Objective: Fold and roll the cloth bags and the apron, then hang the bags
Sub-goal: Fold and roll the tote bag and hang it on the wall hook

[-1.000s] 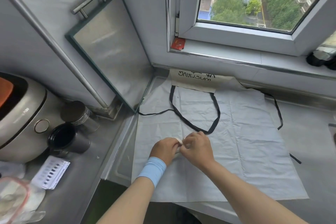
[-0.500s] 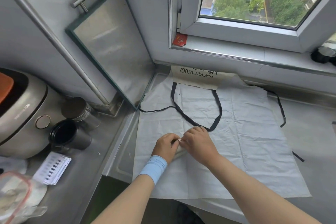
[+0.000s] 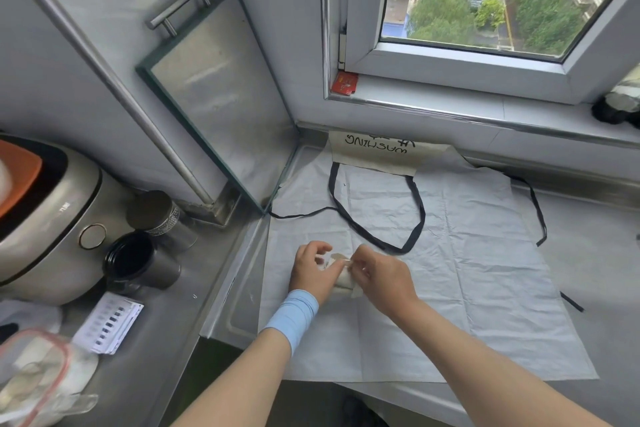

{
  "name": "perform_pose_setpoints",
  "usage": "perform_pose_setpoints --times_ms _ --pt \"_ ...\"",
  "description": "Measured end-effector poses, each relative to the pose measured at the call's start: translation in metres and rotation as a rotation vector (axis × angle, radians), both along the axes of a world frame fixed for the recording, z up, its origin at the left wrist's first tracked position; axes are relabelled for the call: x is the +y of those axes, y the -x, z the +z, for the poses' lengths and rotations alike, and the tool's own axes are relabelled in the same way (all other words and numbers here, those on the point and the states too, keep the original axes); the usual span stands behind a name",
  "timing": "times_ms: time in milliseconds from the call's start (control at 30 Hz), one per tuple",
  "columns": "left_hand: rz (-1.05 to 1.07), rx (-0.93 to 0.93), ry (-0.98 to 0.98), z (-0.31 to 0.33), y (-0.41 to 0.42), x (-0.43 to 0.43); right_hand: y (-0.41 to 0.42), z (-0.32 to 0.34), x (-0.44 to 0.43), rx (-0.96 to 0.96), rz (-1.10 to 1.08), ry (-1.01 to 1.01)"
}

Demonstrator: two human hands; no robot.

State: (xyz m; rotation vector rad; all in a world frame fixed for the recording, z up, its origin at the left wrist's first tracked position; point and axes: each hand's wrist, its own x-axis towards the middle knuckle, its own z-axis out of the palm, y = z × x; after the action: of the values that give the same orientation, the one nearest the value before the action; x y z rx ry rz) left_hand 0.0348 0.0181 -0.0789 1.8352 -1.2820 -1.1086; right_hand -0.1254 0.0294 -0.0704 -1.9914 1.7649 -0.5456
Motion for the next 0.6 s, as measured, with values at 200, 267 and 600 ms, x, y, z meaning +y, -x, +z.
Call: perform_pose_setpoints --times_ms 200,267,600 --pt "-0.266 0.252 -0.249 0.032 -0.011 -0.011 0.002 0.038 -0.022 -0.114 -0.008 -0.223" --pt "-0.434 0.192 -0.179 0.047 -0.021 -0.011 0.006 0.059 -0.038 -0.169 -0.005 -0.326" --pt "-0.399 0.115 -0.03 0.133 -0.033 -0.008 -0.011 0.157 -0.054 -0.45 -0.015 -0.311"
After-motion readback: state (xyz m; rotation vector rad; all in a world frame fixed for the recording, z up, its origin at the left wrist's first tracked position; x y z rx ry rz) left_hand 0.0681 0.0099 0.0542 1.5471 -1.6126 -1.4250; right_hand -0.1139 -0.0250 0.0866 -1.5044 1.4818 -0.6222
